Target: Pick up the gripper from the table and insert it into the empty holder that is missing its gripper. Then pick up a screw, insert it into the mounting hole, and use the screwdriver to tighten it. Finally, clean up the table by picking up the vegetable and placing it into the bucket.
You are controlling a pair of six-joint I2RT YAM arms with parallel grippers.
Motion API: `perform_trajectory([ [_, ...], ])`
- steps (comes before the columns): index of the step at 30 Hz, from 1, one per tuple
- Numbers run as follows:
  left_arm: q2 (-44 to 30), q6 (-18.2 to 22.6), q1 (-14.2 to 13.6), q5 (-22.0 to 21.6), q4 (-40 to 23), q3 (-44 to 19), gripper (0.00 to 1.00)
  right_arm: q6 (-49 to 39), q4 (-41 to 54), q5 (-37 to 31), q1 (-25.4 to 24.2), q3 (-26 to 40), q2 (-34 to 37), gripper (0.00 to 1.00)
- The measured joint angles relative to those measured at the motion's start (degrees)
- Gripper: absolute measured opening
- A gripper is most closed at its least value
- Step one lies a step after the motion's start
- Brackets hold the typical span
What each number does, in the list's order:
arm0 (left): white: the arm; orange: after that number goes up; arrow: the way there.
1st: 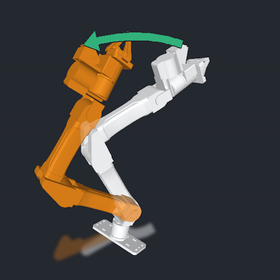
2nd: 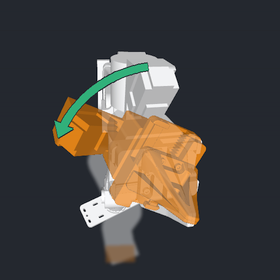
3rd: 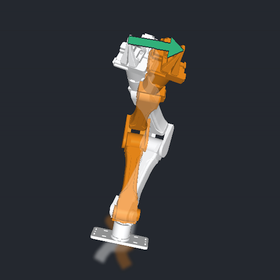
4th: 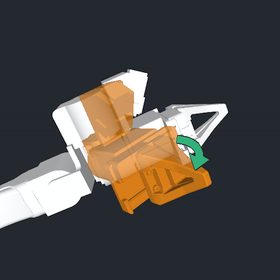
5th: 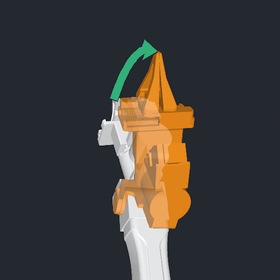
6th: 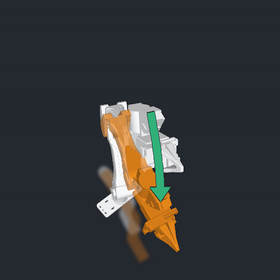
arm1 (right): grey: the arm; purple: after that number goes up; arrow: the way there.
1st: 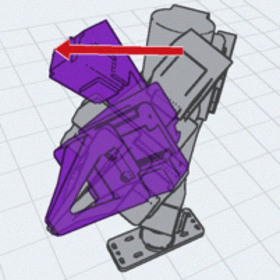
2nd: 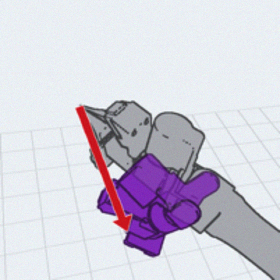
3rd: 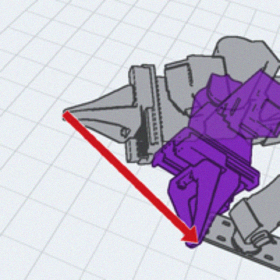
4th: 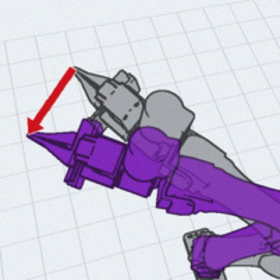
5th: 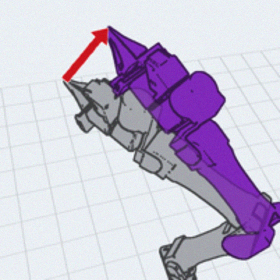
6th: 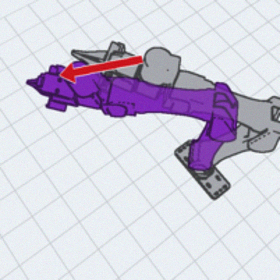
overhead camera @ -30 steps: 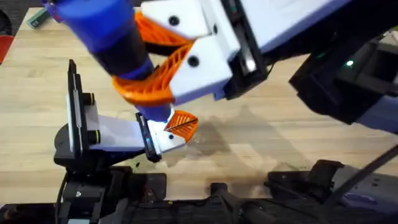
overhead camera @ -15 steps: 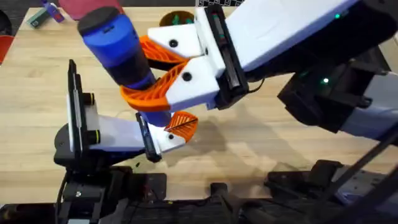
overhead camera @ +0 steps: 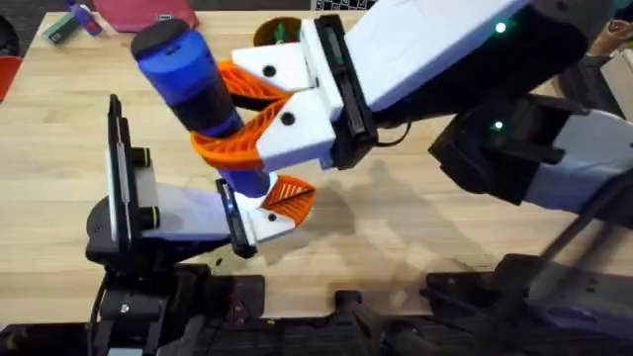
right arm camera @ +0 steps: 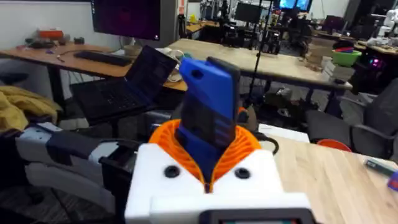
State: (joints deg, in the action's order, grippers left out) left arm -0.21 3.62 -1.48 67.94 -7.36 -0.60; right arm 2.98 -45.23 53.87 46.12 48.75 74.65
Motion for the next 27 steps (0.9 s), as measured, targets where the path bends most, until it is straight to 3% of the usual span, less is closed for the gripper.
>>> perform_trajectory([
  [27,0.0,0.0,0.0,0.0,0.0,0.0,0.006,0.0,-1.3,0.7,-0.8,0.0,2.1,0.024],
])
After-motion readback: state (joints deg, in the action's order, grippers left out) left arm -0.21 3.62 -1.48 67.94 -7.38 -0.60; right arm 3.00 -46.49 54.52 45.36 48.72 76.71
